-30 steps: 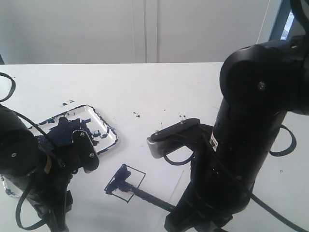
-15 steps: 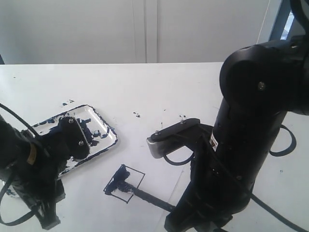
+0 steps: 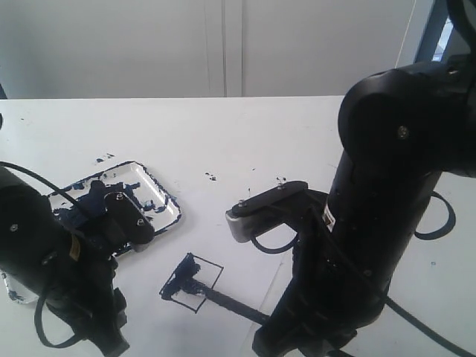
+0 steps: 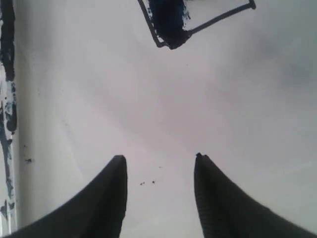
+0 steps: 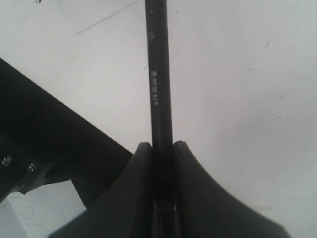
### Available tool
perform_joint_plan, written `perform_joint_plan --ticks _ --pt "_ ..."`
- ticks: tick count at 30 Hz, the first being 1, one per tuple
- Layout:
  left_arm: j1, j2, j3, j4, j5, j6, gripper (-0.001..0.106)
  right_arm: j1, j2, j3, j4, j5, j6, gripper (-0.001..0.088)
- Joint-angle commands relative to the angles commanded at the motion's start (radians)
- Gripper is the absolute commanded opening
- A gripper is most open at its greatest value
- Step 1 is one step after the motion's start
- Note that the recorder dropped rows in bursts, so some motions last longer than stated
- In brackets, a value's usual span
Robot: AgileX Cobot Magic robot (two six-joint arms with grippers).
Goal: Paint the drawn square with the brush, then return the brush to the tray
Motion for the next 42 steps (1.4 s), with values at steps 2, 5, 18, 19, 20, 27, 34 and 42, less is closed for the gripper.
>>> perform_joint_plan --ticks 2,5,18,19,20,27,34,42 --pt "0.0 0.01 0.0 -0.002 0.002 0.0 0.048 0.0 0.0 0.0 0.0 0.0 0.0 0.0" --pt "0.0 0.034 0.0 -0.002 0.002 0.0 0.048 0.0 0.0 0.0 0.0 0.0 0.0 0.0" --pt "0.0 0.086 0.0 -0.004 -0.026 0.016 0.048 0.0 0.0 -0.002 0.0 -0.017 0.0 0.0" --pt "0.0 0.086 0.0 -0.004 -0.026 0.016 0.048 0.0 0.0 -0.002 0.0 -0.017 0.0 0.0" --pt "0.0 0.086 0.0 -0.004 -0.026 0.016 0.048 0.0 0.0 -0.002 0.0 -0.017 0.0 0.0" --pt "0.0 0.086 0.0 -0.004 -0.026 0.018 0.048 0.0 -0.004 -0.018 0.0 0.007 -0.01 0.0" --pt "0.0 0.086 0.0 -0.004 -0.03 0.018 0.048 0.0 -0.056 -0.056 -0.001 0.044 -0.01 0.0" --pt "0.0 0.086 0.002 -0.004 -0.032 0.018 0.048 0.0 -0.075 -0.056 -0.002 0.044 -0.008 0.0"
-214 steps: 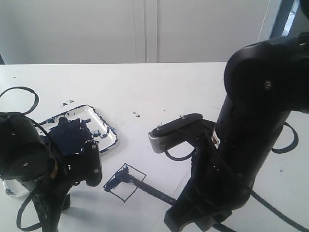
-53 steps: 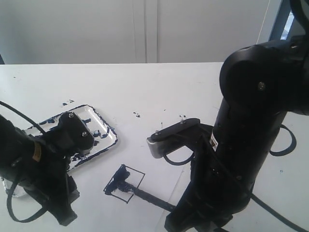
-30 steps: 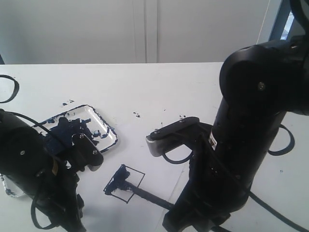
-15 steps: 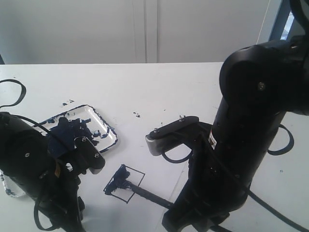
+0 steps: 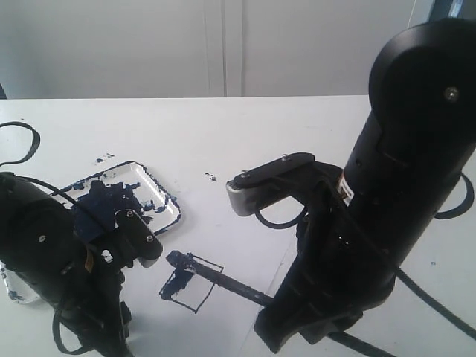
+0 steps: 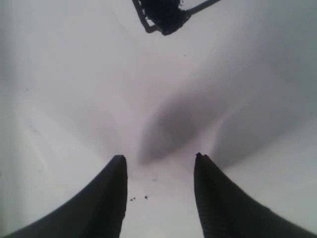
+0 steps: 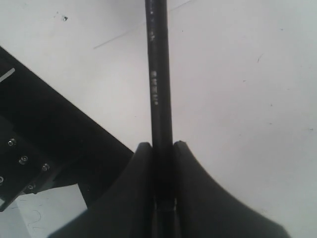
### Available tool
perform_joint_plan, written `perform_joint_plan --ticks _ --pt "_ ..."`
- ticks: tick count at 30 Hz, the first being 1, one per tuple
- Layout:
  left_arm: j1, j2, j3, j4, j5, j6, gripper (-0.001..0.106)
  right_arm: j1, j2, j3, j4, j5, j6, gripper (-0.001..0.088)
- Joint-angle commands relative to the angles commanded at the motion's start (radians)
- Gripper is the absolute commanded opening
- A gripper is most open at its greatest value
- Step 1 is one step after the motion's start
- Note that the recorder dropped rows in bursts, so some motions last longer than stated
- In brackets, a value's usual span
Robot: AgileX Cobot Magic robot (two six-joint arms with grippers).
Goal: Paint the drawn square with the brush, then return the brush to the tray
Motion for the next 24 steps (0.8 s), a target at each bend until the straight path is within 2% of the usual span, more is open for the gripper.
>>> perform_joint_plan --ticks 12,24 --pt "0.0 0.051 0.0 -0.006 0.002 0.0 0.048 0.0 0.0 0.0 0.0 0.0 0.0 0.0" --pt "0.0 0.051 0.0 -0.01 0.005 0.0 0.048 0.0 0.016 0.004 -0.037 0.0 0.0 0.0"
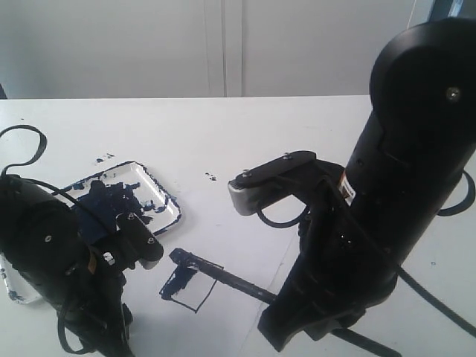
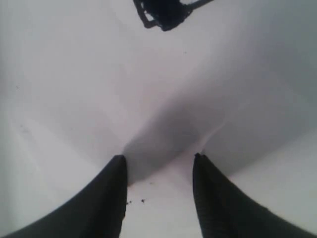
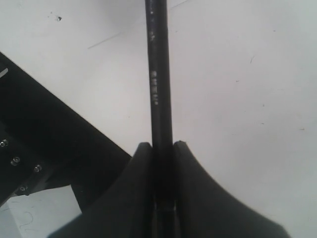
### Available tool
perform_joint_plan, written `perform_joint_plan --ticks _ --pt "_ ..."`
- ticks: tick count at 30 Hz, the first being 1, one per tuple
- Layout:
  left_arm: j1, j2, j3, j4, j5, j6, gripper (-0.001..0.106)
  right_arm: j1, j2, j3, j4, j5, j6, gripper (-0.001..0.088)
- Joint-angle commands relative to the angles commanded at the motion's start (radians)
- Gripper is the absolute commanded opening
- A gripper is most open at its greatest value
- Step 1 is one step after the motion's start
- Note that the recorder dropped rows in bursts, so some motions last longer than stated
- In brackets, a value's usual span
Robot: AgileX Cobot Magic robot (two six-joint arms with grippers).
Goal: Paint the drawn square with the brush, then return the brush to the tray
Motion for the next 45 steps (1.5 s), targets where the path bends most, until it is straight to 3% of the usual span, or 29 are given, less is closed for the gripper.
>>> perform_joint_plan --ticks 13,26,45 --pt "0.0 0.0 0.0 0.0 0.002 0.0 0.048 0.0 0.042 0.003 0.009 0.0 0.0 0.0" --pt "0.0 0.0 0.0 0.0 0.002 0.0 0.048 0.0 0.04 0.102 0.017 0.0 0.0 0.0" --pt "0.0 0.0 0.0 0.0 0.006 0.0 0.048 0.0 0.04 0.102 -0.122 -0.01 0.058 0.0"
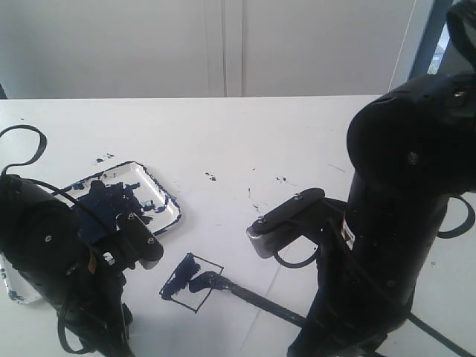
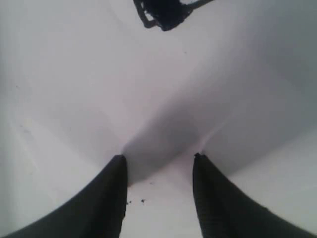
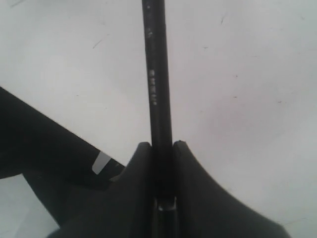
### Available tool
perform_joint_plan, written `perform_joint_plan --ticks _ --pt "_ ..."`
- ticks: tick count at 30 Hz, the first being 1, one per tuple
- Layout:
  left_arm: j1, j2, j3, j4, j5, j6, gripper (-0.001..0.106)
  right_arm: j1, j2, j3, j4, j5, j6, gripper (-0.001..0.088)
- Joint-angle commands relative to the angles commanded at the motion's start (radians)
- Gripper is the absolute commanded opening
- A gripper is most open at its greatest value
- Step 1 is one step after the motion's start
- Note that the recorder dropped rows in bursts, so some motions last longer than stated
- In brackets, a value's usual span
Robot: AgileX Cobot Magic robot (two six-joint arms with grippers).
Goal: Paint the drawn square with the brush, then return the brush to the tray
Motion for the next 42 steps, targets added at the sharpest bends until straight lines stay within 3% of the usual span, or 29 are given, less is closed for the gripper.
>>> perform_joint_plan --ticks 8,18,42 --pt "0.0 0.0 0.0 0.0 0.0 0.0 0.048 0.0 0.0 0.0 0.015 -0.028 -0.003 0.0" --pt "0.0 0.0 0.0 0.0 0.0 0.0 0.048 0.0 0.0 0.0 0.217 0.01 -0.142 0.0" --pt "0.0 0.0 0.0 0.0 0.0 0.0 0.048 0.0 0.034 0.0 0.113 -0.046 -0.077 0.0"
